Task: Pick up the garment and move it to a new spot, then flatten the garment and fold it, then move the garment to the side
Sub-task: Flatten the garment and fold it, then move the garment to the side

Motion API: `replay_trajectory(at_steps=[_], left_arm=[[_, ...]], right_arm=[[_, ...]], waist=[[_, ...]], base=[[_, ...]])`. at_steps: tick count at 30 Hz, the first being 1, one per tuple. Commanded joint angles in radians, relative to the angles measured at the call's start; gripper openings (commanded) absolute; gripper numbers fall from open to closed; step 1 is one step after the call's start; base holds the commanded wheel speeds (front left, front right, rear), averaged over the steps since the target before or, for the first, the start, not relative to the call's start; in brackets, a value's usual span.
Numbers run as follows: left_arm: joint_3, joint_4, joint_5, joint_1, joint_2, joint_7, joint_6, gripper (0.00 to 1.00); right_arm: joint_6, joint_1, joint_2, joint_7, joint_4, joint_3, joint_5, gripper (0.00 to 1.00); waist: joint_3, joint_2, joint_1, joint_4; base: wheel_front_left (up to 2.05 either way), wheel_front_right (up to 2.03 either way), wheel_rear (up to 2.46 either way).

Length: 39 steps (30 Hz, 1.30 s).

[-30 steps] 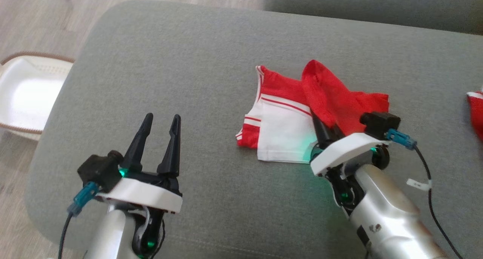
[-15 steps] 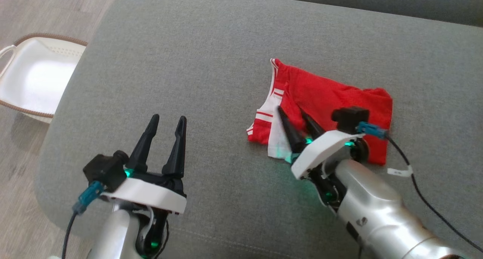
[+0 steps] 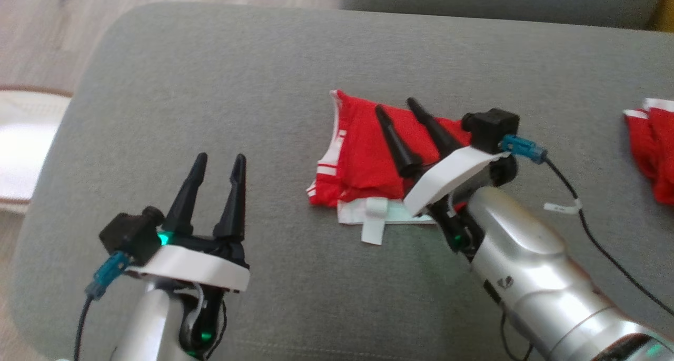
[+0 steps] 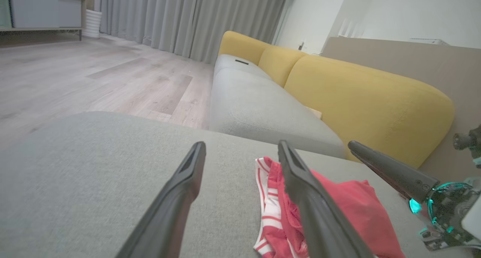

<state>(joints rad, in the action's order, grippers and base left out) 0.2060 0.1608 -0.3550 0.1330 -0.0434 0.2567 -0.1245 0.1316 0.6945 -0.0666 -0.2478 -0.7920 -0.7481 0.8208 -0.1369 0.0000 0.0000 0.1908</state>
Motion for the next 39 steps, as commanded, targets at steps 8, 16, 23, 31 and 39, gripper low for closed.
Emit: replay_trajectory(at_steps=[8, 16, 23, 31, 39], left_arm=[[-0.068, -0.064, 0.001, 0.035, -0.007, 0.005, -0.006, 1.00], [-0.079, -0.077, 0.017, 0.031, -0.007, 0.005, -0.006, 1.00], [-0.092, -0.078, 0.032, 0.013, -0.007, 0.005, -0.006, 1.00], [-0.092, -0.070, 0.074, -0.021, -0.007, 0.005, -0.006, 1.00], [-0.087, -0.074, 0.065, -0.013, -0.007, 0.005, -0.006, 1.00]], right_arm=[[-0.001, -0.061, -0.008, -0.014, 0.087, 0.316, -0.431, 1.00], [-0.001, -0.275, -0.019, -0.014, 0.321, 0.566, -0.691, 1.00], [-0.001, -0.416, 0.014, -0.014, 0.478, 0.727, -0.788, 1.00], [-0.001, -0.476, 0.016, -0.014, 0.515, 0.727, -0.751, 1.00], [-0.001, -0.478, 0.016, -0.014, 0.512, 0.730, -0.756, 1.00]], waist=[[0.029, 0.0000, 0.0000, -0.101], [0.032, 0.0000, 0.0000, -0.151], [0.039, 0.0000, 0.0000, -0.183], [0.049, 0.0000, 0.0000, -0.199], [0.041, 0.0000, 0.0000, -0.189]], base=[[0.00, 0.00, 0.00], [0.00, 0.00, 0.00], [0.00, 0.00, 0.00], [0.00, 0.00, 0.00], [0.00, 0.00, 0.00]])
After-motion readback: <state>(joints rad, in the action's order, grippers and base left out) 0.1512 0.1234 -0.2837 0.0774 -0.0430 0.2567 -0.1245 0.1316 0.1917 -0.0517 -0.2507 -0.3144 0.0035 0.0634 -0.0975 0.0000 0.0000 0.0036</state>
